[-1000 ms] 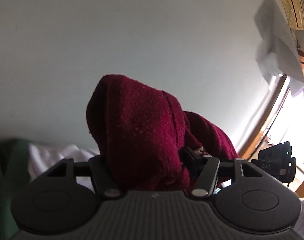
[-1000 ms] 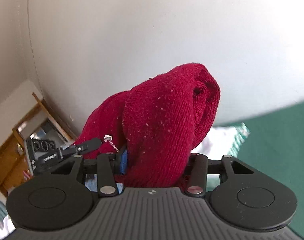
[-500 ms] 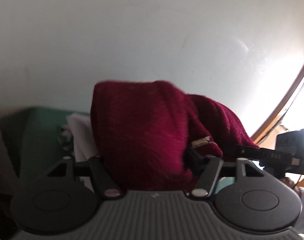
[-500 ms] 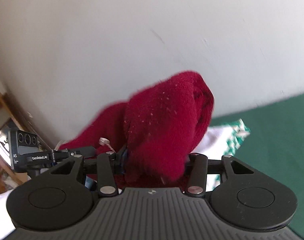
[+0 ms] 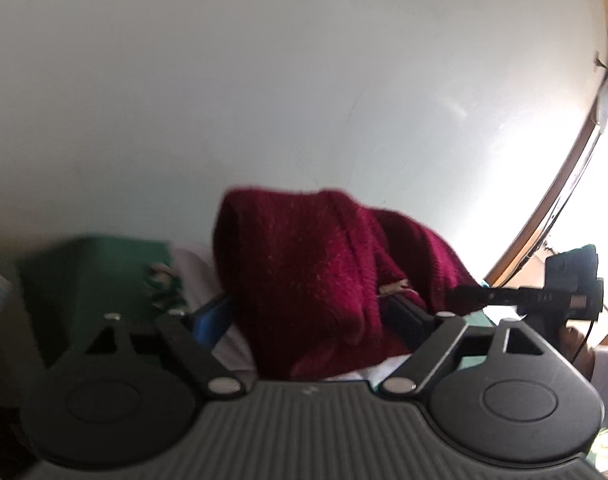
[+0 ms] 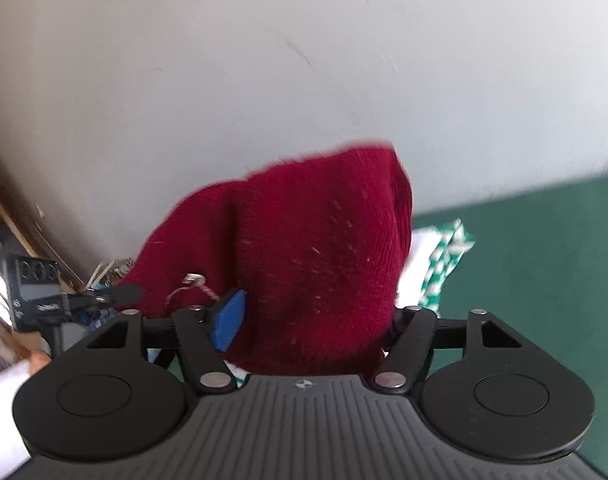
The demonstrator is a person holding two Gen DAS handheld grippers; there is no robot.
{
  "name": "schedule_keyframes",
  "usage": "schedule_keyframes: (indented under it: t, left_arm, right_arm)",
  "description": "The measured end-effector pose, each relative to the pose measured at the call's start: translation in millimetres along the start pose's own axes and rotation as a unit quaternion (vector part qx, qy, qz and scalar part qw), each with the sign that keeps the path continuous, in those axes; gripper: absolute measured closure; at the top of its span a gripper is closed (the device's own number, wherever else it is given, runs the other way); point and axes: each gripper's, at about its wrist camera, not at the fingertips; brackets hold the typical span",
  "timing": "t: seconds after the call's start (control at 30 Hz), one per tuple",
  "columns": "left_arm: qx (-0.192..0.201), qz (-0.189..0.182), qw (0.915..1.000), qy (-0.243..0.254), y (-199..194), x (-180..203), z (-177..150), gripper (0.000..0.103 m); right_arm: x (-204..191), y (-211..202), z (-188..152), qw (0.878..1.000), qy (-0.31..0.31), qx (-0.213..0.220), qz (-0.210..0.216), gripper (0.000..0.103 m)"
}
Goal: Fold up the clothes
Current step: 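Carry the red sweater with both grippers onto the white and striped clothes stack, then open both grippers and release the sweater on top of the stack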
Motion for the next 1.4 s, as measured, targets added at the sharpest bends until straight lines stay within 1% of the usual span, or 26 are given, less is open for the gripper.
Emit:
schedule_keyframes:
  t: [0.07,0.1,0.13,0.2,0.23,0.3,0.33,0.4,0.47,0.53,0.57,0.63,0.67,0.73,0.8,0.87,0.93,0.97,1.07,1.1,1.13,1.2,1.27,1.3,1.33,1.4]
  left_arm:
    - [0.027,0.02,0.9993,0.015,-20.1,8.1,10.0,0.016]
    - [0.047,0.016,0.9986,0.015,-27.1,13.0,18.2,0.016]
    - [0.067,0.01,0.9976,0.013,-33.2,18.0,26.3,0.016]
    - [0.096,-0.013,0.9953,-0.008,-22.8,29.7,40.4,0.016]
    - [0.106,-0.004,0.9943,-0.009,-8.9,38.5,44.2,0.016]
    - [0.107,0.051,0.993,0.005,28.8,58.1,42.8,0.016]
    - [0.107,0.077,0.9913,0.01,47.1,66.7,41.7,0.016]
    - [0.105,0.103,0.9892,0.001,73.6,64.9,32.2,0.016]
    - [0.105,0.129,0.986,-0.004,93.3,58.6,21.9,0.017]
    - [0.086,0.152,0.9846,-0.004,106.6,43.8,9.8,0.016]
    - [0.066,0.16,0.9849,-0.007,113.3,33.7,2.7,0.013]
    - [0.043,0.146,0.9882,-0.019,121.3,12.4,-15.4,0.011]
    - [0.045,0.142,0.9889,-0.007,120.8,10.2,-20.6,0.009]
    - [0.044,0.139,0.9892,0.01,122.7,11.3,-24.1,0.008]
    - [0.047,0.143,0.9884,0.02,127.7,12.0,-28.8,0.004]
    - [0.043,0.147,0.988,0.024,128.4,12.9,-26.5,0.003]
    - [0.039,0.15,0.9875,0.029,128.7,13.9,-23.9,0.003]
    - [0.038,0.148,0.9878,0.03,125.2,15.6,-20.0,0.003]
    - [0.057,0.134,0.9877,0.057,106.2,29.7,-0.3,0.004]
    - [0.078,0.136,0.9852,0.069,91.3,36.2,1.3,0.004]
    - [0.095,0.135,0.9832,0.077,77.5,42.1,1.5,0.003]
    - [0.123,0.129,0.98,0.088,54.0,53.8,-0.1,0.003]
    - [0.136,0.112,0.9797,0.095,39.9,65.5,-4.3,0.003]
    - [0.126,0.102,0.9816,0.1,40.8,70.0,-6.0,0.003]
    - [0.111,0.096,0.9835,0.106,45.7,73.7,-6.4,0.003]
    - [0.079,0.093,0.9867,0.107,61.7,75.9,-14.2,0.003]
  right_arm:
    - [-2.4,-21.3,5.5,1.0,-0.006,0.006,-0.021,0.031]
    - [-3.6,-32.6,8.0,0.999,-0.011,0.013,-0.037,0.031]
    - [-7.5,-46.5,9.9,0.997,-0.025,0.043,-0.065,0.034]
    - [-21.3,-68.4,14.2,0.984,-0.07,0.128,-0.102,0.04]
    - [-30.2,-68.8,18.1,0.979,-0.093,0.154,-0.1,0.043]
    - [-49.8,-49.6,25.2,0.967,-0.122,0.187,-0.121,0.045]
    - [-59.1,-38.5,27.9,0.961,-0.138,0.201,-0.133,0.047]
    - [-72.7,-1.9,23.9,0.948,-0.173,0.2,-0.176,0.05]
    - [-78.8,27.9,12.6,0.939,-0.201,0.188,-0.204,0.051]
    - [-75.8,49.9,-0.2,0.941,-0.206,0.17,-0.208,0.052]
    - [-73.7,60.3,-6.1,0.942,-0.206,0.161,-0.211,0.053]
    - [-59.4,72.9,-15.6,0.952,-0.164,0.137,-0.22,0.051]
    - [-51.8,76.0,-21.5,0.957,-0.145,0.133,-0.213,0.051]
    - [-45.5,77.8,-35.2,0.96,-0.135,0.144,-0.198,0.051]
    - [-47.9,81.8,-46.8,0.956,-0.138,0.157,-0.205,0.051]
    - [-46.7,86.2,-59.8,0.952,-0.134,0.178,-0.21,0.051]
    - [-39.7,74.8,-62.2,0.955,-0.108,0.193,-0.199,0.049]
    - [-41.4,66.0,-56.6,0.957,-0.104,0.195,-0.19,0.049]
    - [-46.5,39.5,-39.9,0.962,-0.093,0.198,-0.163,0.048]
    - [-47.9,28.4,-34.7,0.963,-0.085,0.205,-0.151,0.049]
    - [-47.8,6.9,-31.9,0.962,-0.056,0.234,-0.127,0.048]
    - [-49.6,-20.5,-32.9,0.961,-0.038,0.249,-0.116,0.049]
    - [-53.2,-29.6,-43.6,0.966,-0.049,0.218,-0.13,0.059]
    - [-55.1,-32.9,-49.2,0.968,-0.054,0.202,-0.137,0.071]
    - [-57.3,-29.6,-56.6,0.97,-0.056,0.189,-0.141,0.076]
    - [-61.7,-23.1,-71.2,0.974,-0.06,0.161,-0.149,0.077]
Point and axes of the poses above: each gripper's, at about its wrist camera, not at the fingertips, and y roughly the way its jaws point, x to its right, z to its top, and after that the axes turned 1 degree about x, right-handed
